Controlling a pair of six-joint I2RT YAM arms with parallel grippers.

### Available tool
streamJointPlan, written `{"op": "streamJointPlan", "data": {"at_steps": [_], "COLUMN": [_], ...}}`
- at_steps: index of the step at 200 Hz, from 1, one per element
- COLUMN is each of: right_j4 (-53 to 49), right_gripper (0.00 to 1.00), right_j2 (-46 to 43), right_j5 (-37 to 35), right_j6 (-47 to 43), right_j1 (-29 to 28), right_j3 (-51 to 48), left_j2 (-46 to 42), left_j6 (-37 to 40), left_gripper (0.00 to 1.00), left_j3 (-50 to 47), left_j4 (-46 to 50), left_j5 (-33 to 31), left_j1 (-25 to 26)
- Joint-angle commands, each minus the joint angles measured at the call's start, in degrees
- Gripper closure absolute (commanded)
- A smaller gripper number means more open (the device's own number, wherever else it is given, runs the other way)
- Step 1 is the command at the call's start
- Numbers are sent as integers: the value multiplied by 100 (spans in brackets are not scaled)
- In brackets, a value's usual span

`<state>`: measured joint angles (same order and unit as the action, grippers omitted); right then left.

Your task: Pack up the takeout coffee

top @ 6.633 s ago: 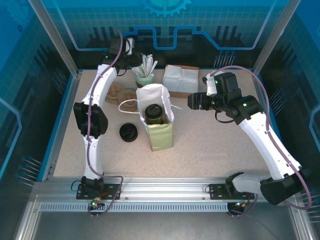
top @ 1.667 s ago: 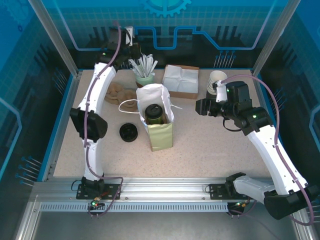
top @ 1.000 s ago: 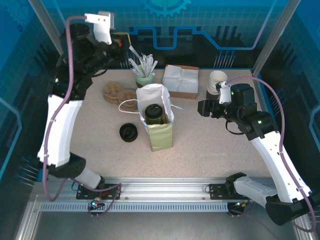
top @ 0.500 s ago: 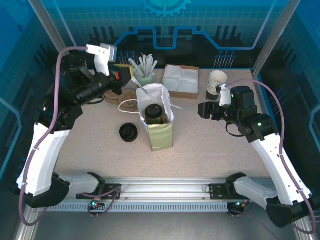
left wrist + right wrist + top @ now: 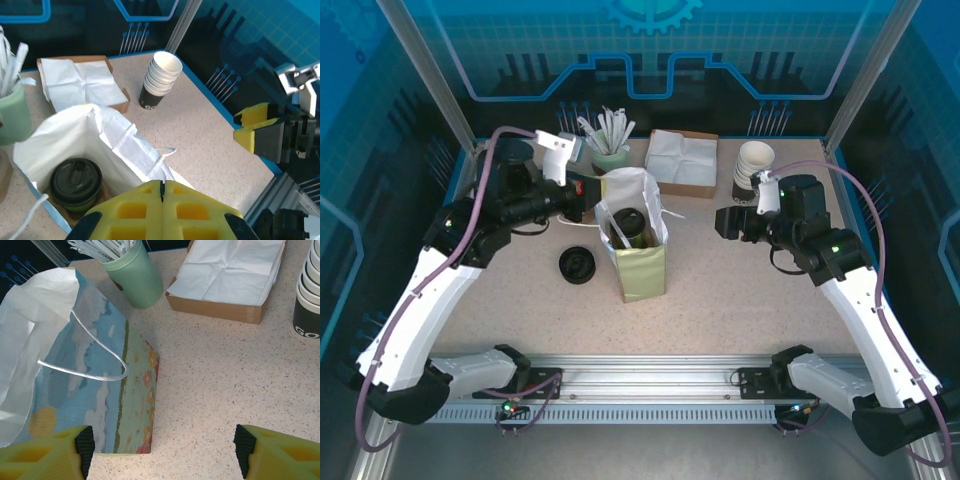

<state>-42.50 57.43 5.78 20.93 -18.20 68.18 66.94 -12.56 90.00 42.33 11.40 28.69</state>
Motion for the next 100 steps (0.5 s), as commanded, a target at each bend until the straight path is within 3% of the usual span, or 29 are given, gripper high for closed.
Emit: {"op": "streamJointPlan", "data": {"at_steps": [1, 100], "right_j4": [114, 579], "right_gripper": [24, 25], "right_j2": [-117, 495], "right_j5": [-42, -113], "right_j6": [51, 490], "right_j1": [88, 49], "right_j3": [-115, -19], "left_j2": [-194, -46], "left_j6": [-22, 526], "left_gripper": [100, 97], "left_j3": [-351, -1353], "left_j4": [-344, -543], "left_j5": [206, 158], "left_j1": [123, 427]}}
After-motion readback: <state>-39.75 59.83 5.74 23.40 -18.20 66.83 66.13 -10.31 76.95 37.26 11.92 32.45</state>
